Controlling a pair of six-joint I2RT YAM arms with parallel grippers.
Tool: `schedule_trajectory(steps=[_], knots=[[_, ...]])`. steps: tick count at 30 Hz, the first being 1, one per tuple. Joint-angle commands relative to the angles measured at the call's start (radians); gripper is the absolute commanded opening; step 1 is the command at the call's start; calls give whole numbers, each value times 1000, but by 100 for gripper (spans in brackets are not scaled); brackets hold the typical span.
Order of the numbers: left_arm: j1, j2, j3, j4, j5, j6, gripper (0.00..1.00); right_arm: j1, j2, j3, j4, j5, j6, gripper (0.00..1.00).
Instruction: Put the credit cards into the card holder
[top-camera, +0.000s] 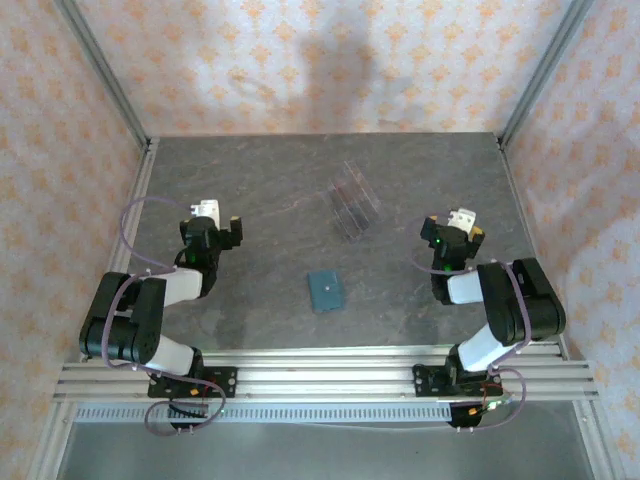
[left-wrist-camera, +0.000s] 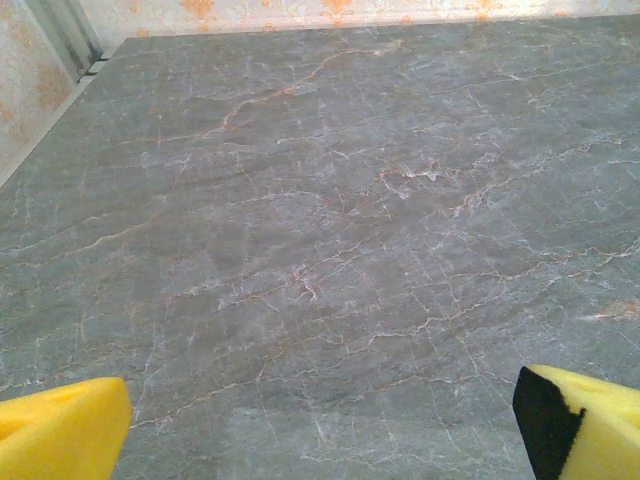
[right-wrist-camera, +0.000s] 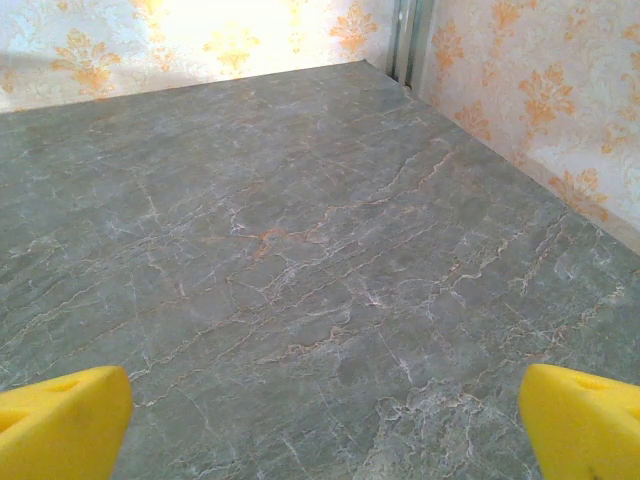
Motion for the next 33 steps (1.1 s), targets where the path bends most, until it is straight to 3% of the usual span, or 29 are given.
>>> schedule_trajectory(steps=[1,33], knots=[[12,10,25,-12,10,8,100,-3,-4,2,8,5,-4,99],[35,10,26,-15,36,-10,100,-8,-4,5,3,31,15,99]])
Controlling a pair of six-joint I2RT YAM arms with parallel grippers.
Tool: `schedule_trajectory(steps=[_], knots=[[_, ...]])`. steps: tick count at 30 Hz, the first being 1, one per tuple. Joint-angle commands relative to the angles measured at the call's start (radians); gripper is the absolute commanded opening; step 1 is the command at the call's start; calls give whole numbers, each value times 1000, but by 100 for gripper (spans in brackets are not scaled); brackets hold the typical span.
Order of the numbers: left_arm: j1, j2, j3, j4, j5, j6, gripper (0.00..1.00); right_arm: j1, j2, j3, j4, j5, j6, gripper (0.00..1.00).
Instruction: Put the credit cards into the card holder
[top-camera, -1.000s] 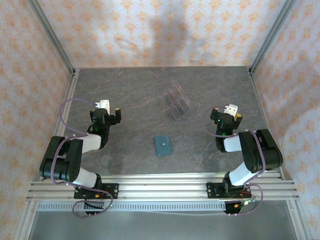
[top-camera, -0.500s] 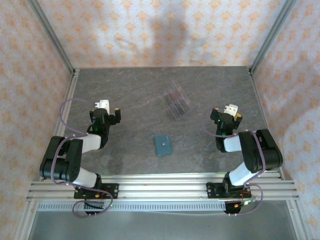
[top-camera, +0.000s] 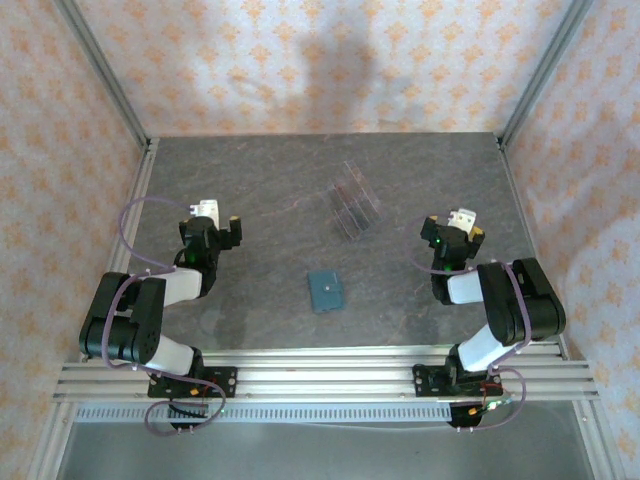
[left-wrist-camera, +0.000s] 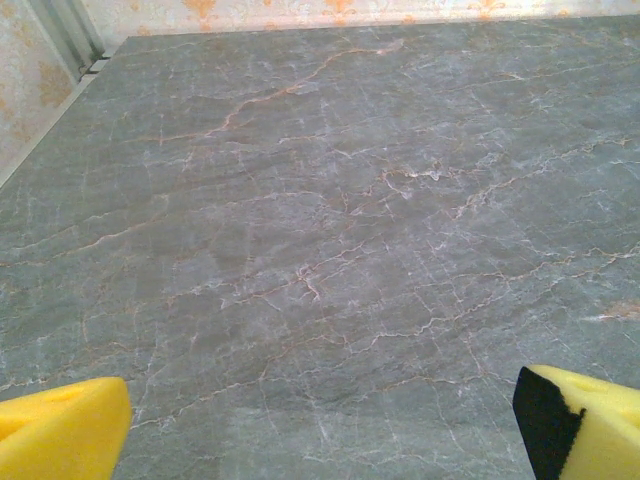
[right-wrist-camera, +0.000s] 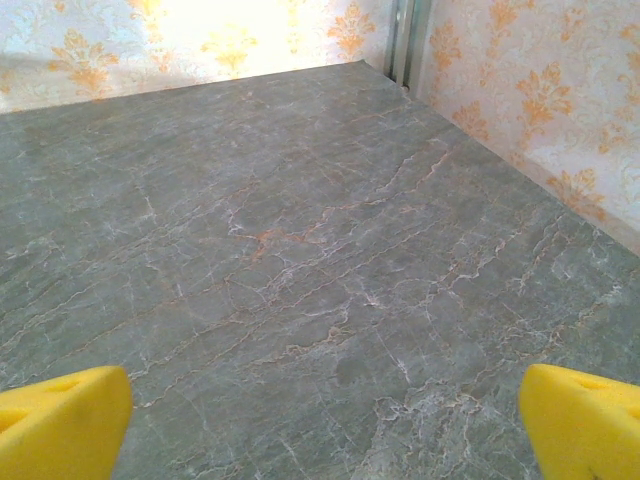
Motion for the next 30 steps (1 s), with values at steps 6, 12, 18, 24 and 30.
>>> schedule_trajectory(steps=[6,12,18,24,30], knots=[[26,-33,98,-179,74,12,100,12,-32,-73,123,19,-18,99],[15,-42,423,-643,176,-98,100,72,-173,-30,-19,167,-60,99],[17,-10,706,-1103,151,-406,100,75,-564,112,-474,112,184,99],[31,-11,702,-1112,377,-521,100,-24,-761,43,-604,-103,652,99],[-29,-124,666,-1142,396,-501,100,-40,-769,222,-991,-213,605,99]])
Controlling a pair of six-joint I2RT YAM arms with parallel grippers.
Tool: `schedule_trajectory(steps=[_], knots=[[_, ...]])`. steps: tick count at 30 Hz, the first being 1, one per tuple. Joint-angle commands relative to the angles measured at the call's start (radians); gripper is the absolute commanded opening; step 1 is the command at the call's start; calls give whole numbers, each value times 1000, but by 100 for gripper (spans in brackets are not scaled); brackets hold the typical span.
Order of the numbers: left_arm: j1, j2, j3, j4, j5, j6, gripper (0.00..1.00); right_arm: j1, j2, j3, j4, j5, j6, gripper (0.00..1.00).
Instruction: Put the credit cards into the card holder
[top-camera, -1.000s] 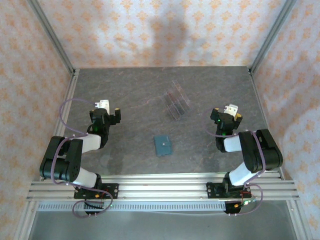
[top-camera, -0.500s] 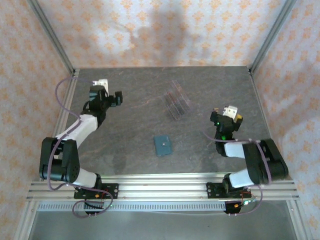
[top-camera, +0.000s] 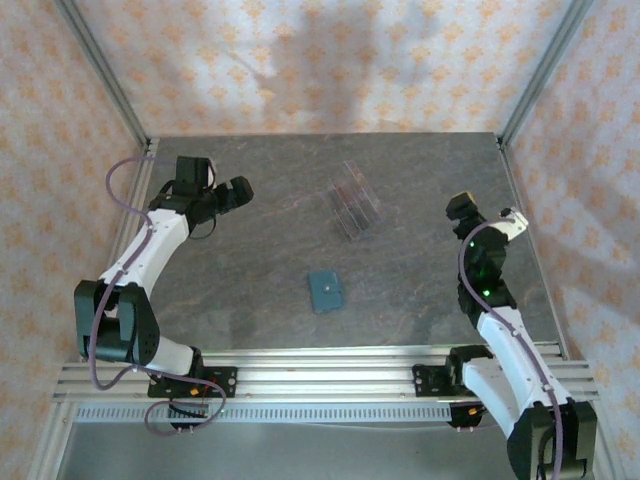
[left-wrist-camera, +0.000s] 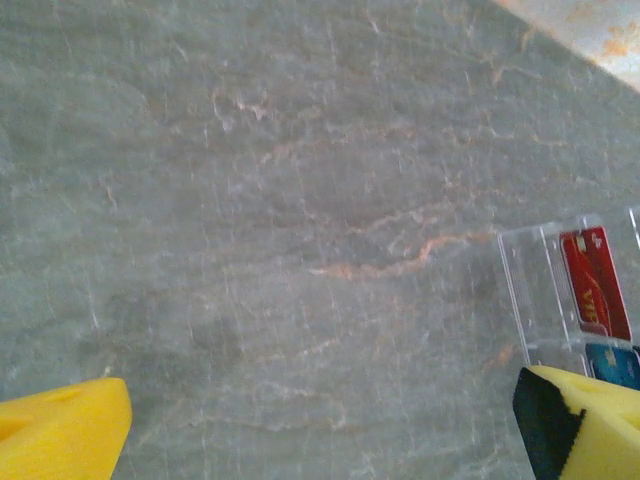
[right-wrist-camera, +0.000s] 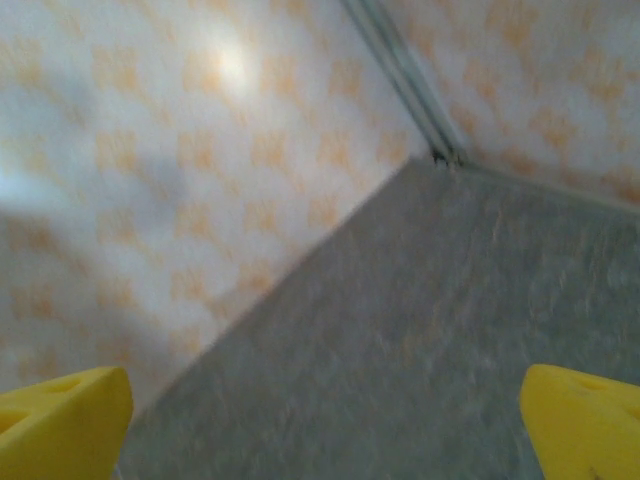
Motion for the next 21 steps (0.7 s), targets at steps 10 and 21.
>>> schedule_trajectory(steps=[10,21], knots=[[-197,-395,-218,-64,-107,-124,100,252,50,267,-610,78,17,99],[-435,-460,-496,157,-1,-239,59,788,261,299,-699,177,44,91]])
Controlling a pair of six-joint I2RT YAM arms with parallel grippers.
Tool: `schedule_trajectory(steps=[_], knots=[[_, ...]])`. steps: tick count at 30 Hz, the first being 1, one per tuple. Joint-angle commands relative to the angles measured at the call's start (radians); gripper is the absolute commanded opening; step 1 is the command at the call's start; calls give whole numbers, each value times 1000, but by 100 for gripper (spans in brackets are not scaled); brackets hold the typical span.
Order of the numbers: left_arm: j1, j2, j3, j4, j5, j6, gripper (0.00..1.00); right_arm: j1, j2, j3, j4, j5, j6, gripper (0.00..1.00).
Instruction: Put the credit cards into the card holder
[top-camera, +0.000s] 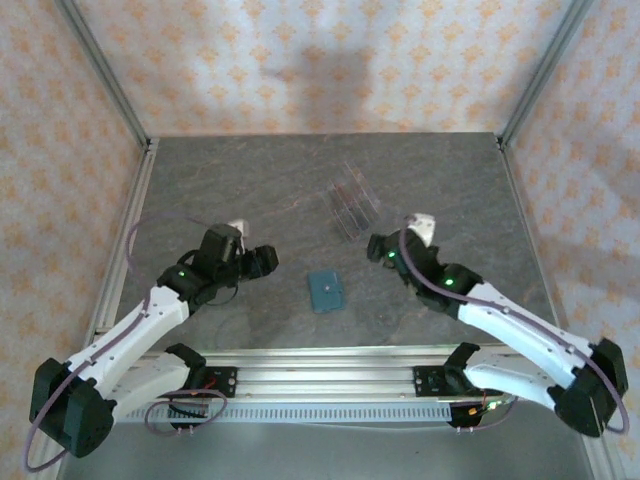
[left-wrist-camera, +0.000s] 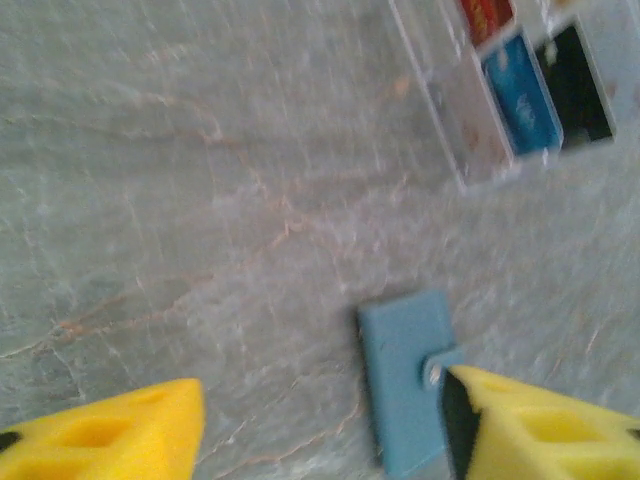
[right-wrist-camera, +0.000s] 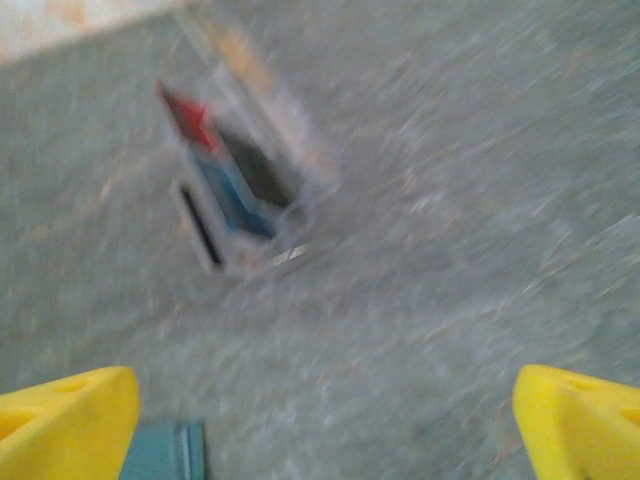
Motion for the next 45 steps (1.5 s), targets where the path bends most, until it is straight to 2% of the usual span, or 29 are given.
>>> schedule_trajectory(steps=[1,6,11,20,30,45], knots=[[-48,25,-27,127,44,-57,59,85,68,16,-28,-21,6,88],[-137,182,-8,229,76,-77,48,136,164,4,68,-186,3,59],[-201,345,70,266,63,-85,41,157,271,20,120,-284,-10,45],[-235,521,119,285,30,-90,35,188,415,58,170,-356,-27,41],[-241,607,97,294,-24,-91,28,195,517,111,199,-383,-48,39],[-264,658,23,362,-49,-111,26,222,650,128,203,-290,-62,39]])
